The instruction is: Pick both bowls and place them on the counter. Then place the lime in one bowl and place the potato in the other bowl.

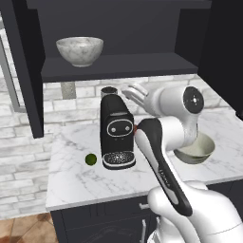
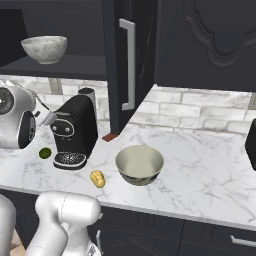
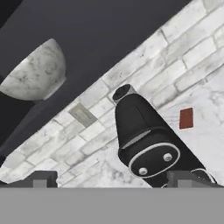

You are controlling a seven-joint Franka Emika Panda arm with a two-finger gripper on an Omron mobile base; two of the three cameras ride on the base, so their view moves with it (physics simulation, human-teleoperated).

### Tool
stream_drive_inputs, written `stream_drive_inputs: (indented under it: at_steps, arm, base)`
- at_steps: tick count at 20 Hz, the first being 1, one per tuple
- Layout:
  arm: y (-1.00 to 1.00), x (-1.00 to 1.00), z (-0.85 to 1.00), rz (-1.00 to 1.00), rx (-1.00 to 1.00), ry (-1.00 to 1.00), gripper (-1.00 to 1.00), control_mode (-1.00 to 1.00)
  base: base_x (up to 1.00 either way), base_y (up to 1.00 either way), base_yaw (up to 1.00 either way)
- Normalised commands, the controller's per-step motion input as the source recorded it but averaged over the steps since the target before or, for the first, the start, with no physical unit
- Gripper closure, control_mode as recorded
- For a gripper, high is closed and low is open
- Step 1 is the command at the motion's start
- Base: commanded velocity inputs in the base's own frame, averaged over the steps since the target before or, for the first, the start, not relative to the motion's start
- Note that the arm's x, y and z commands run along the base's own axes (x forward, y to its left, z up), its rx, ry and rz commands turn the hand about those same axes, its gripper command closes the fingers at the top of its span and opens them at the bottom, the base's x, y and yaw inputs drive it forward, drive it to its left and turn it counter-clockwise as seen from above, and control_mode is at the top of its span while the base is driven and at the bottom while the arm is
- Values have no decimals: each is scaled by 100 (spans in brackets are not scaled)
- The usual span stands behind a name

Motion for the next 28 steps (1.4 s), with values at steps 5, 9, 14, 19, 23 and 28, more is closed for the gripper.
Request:
stream_drive_inputs:
  at_steps: [5, 9, 14, 19, 23, 28]
  arm:
    - [14, 17, 51, 0, 14, -8, -100, -100]
    - [9, 19, 57, 0, 11, -3, -100, -100]
    - [8, 18, 57, 0, 12, 2, -100, -100]
    - [4, 24, 49, 0, 11, 6, -100, -100]
    - [7, 33, 5, 1, 7, 2, -100, -100]
    - [17, 44, 0, 4, 6, 0, -100, -100]
  base:
    - [0, 0, 0]
    - [0, 0, 0]
    - [0, 0, 0]
    - [0, 0, 0]
    - [0, 0, 0]
    - [0, 0, 0]
